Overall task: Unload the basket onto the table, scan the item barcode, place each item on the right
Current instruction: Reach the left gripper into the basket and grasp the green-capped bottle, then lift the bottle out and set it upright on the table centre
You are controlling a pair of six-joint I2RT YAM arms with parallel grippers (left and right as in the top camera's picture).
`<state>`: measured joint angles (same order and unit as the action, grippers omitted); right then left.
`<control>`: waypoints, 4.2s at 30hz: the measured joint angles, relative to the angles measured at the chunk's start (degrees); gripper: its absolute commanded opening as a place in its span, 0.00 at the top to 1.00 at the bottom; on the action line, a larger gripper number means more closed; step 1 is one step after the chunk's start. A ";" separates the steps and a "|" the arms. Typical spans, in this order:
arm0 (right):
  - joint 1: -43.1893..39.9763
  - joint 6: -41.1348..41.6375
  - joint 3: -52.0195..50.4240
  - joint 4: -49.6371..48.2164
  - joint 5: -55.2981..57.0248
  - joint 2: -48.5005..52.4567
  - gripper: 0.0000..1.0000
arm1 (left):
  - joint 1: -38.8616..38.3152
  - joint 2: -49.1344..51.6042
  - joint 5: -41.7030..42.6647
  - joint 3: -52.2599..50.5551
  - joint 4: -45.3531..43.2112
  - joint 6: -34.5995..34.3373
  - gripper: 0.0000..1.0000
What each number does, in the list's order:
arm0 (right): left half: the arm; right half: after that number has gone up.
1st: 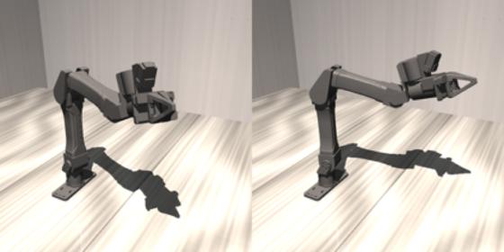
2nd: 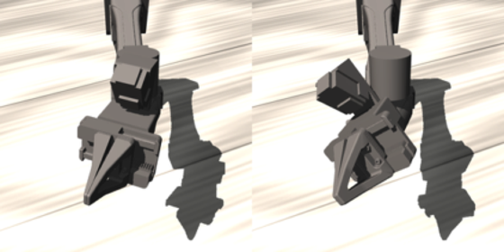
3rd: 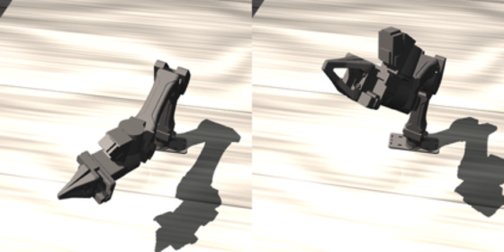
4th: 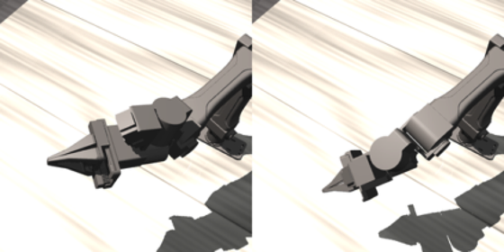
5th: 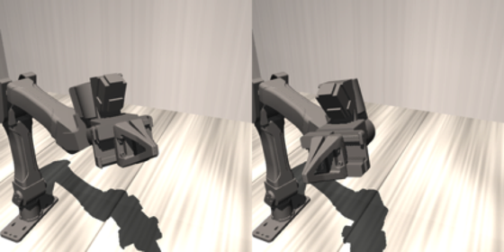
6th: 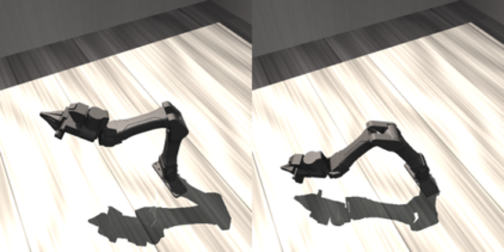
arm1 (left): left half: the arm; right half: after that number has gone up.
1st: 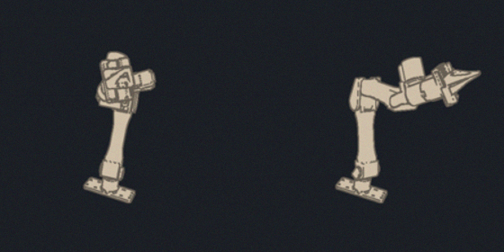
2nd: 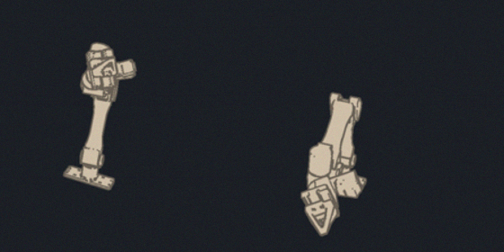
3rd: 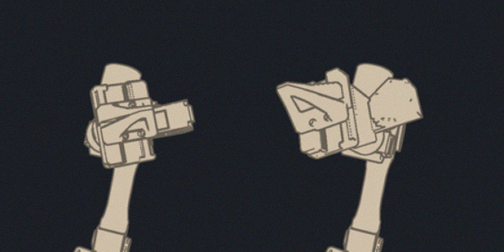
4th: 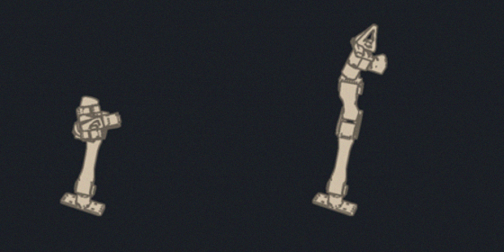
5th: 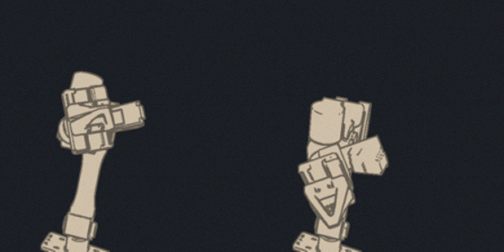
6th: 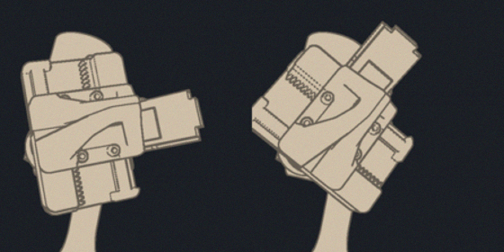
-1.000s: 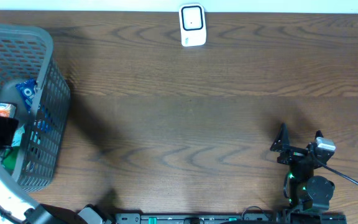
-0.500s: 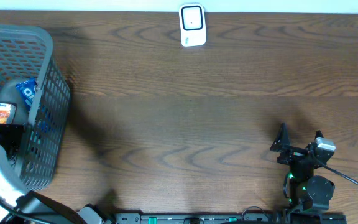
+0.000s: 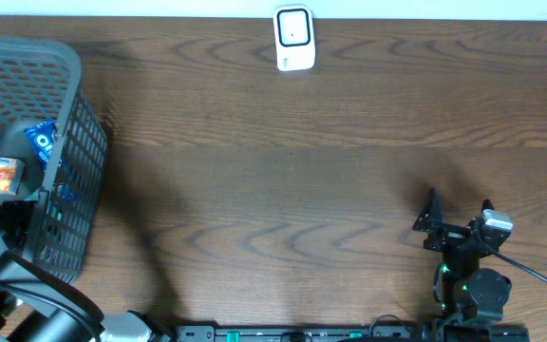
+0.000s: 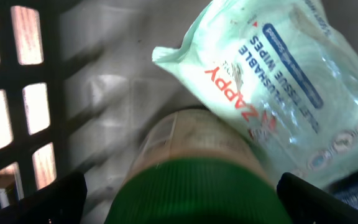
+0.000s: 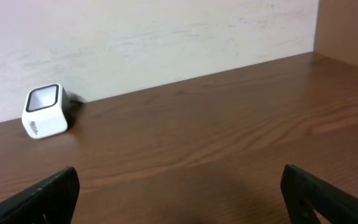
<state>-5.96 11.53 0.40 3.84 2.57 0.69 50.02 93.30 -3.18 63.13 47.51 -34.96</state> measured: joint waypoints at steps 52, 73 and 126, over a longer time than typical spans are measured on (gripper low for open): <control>0.00 0.00 0.00 0.02 0.02 0.00 0.01 | -20.98 -39.47 32.85 11.47 -4.02 0.68 0.43; 0.00 0.00 0.00 0.00 0.00 0.00 0.01 | -73.72 4.09 16.96 11.47 -7.34 43.30 0.41; 0.00 0.00 0.00 0.00 0.02 0.00 0.01 | -74.88 15.23 9.53 10.67 -7.30 -71.10 0.02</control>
<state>-5.96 11.53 0.40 3.84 2.59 0.69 -24.86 108.53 6.35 73.80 40.21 -106.06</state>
